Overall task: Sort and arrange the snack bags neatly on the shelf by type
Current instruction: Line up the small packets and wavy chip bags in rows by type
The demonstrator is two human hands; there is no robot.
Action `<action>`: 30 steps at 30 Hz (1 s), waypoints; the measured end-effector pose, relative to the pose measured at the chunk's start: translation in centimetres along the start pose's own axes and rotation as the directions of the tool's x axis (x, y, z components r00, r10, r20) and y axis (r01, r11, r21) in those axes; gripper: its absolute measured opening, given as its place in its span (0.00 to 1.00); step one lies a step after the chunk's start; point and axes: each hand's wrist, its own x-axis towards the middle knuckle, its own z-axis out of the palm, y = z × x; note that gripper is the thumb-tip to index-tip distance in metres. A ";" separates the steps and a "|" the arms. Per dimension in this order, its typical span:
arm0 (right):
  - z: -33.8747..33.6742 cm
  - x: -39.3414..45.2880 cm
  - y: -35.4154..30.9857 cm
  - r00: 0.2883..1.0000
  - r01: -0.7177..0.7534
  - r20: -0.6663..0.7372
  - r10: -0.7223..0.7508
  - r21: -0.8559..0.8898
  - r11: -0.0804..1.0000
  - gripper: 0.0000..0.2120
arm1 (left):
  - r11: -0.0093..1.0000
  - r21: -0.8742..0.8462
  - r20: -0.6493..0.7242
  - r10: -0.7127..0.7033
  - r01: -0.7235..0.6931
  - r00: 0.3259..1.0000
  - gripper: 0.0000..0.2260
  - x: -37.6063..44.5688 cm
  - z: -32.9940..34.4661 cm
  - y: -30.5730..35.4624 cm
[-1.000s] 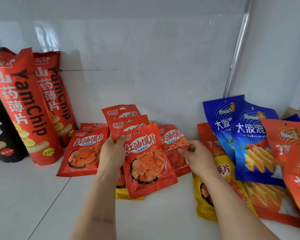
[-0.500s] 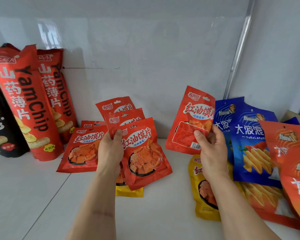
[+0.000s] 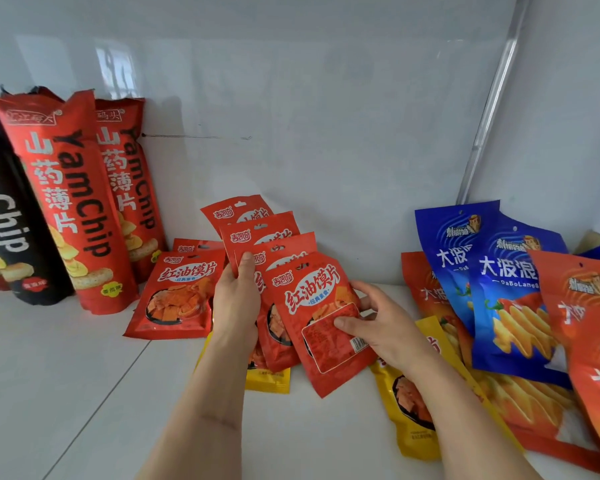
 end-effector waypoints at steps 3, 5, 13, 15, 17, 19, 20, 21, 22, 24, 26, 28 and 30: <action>0.1 0.0 -0.1 1.000 -0.001 -0.022 0.001 -0.015 1.000 0.31 | 0.999 0.038 0.012 0.009 -0.010 1.000 0.15 0.0 0.4 -0.5; 0.1 0.0 -0.3 1.000 0.002 -0.028 -0.002 -0.018 1.000 0.31 | 0.998 0.057 0.023 0.001 -0.003 1.000 0.13 -0.3 0.8 -0.6; 0.2 0.1 -0.2 0.996 -0.008 -0.091 0.012 0.043 0.999 0.33 | 0.998 0.065 -0.036 -0.015 0.017 0.999 0.11 -1.0 1.8 -0.5; 0.0 0.4 0.0 0.987 0.009 -0.160 0.014 0.143 0.990 0.30 | 0.996 0.088 -0.069 0.006 0.000 0.998 0.15 -0.9 1.7 -0.6; -0.1 0.4 0.1 0.981 0.030 -0.194 0.004 0.174 0.984 0.23 | 0.996 0.092 -0.091 0.018 -0.010 0.996 0.17 -0.8 1.4 -0.6; -0.2 0.5 0.2 0.970 0.049 -0.243 -0.004 0.181 0.982 0.19 | 0.998 0.069 -0.088 0.019 -0.013 0.996 0.16 -0.7 1.2 -0.6; -0.4 0.5 0.1 0.958 0.068 -0.286 -0.008 0.198 0.978 0.19 | 0.998 0.059 -0.091 0.014 -0.009 0.996 0.15 -0.7 1.0 -0.5; -0.6 0.5 0.1 0.942 0.089 -0.334 -0.009 0.222 0.971 0.19 | 0.999 0.047 -0.098 0.008 -0.004 0.995 0.15 -0.7 0.9 -0.4; -0.9 0.4 0.0 0.924 0.112 -0.381 -0.007 0.254 0.961 0.19 | 1.000 0.031 -0.106 -0.001 0.005 0.994 0.15 -0.7 0.8 -0.3; -1.4 0.1 -0.5 0.893 0.158 -0.450 -0.012 0.289 0.944 0.16 | 1.000 0.003 -0.122 -0.006 0.006 0.992 0.14 -0.7 0.6 -0.2; -1.3 -0.3 -1.0 0.863 0.194 -0.502 -0.059 0.221 0.956 0.13 | 1.000 -0.017 -0.127 0.000 -0.002 0.992 0.12 -0.6 0.6 -0.1; -0.9 -0.4 -1.4 0.789 0.228 -0.584 -0.193 -0.014 0.973 0.12 | 0.999 -0.031 -0.118 0.008 -0.012 0.993 0.13 -0.6 0.7 -0.1; 0.2 -0.5 -1.9 0.725 0.228 -0.570 -0.387 -0.331 0.916 0.16 | 0.999 -0.042 -0.116 0.015 -0.020 0.993 0.13 -0.7 0.9 -0.1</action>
